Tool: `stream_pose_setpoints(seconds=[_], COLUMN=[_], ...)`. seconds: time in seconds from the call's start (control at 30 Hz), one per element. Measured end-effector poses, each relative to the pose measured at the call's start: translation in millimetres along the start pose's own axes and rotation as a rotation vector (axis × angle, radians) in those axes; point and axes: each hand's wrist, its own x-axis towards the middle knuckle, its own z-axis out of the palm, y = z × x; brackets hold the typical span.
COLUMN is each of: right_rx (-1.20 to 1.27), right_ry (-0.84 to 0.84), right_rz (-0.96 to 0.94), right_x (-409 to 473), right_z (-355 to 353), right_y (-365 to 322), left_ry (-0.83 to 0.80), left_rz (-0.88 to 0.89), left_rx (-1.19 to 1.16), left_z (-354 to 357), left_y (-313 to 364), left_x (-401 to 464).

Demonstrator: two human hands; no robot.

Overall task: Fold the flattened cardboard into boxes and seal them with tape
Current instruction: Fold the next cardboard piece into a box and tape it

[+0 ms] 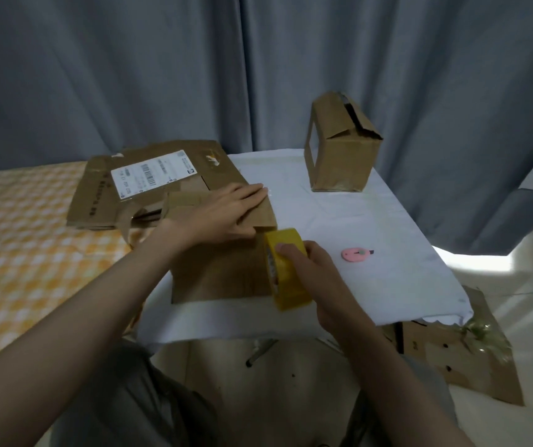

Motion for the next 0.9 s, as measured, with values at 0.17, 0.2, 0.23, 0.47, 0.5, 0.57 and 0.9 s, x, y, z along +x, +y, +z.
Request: stream_pose_setpoints(seconds=[0.17,0.2,0.23,0.47,0.5,0.57,0.9], right_rx=[0.012,0.011,0.015,0.009,0.009,0.002,0.008], right_ry=[0.026,0.031,0.040,0.071,0.070,0.059,0.073], right_rz=[-0.018,-0.023,-0.026,0.039,0.044,0.049,0.072], right_x=[-9.6,-11.1,-11.4,-4.4,-5.6,-7.8,-14.9], right_z=[-8.3,-10.1,-12.4,-24.0,-22.9,-20.7,-27.1], right_y=[-1.2,-1.2,-1.8,2.0,5.3,10.6,17.4], left_ry=[0.016,0.028,0.038,0.037,0.045,0.064,0.011], left_rz=[0.020,0.026,0.030,0.038,0.042,0.049,0.077], left_rx=[-0.091,-0.105,-0.121,-0.096,-0.086,-0.093,-0.062], left_z=[-0.6,-2.1,-3.0,7.0,11.0,14.2,11.9], left_y=[12.6,14.9,17.0,31.6,32.4,32.1,40.6], left_x=[3.6,4.1,5.5,19.0,17.7,14.2,7.9])
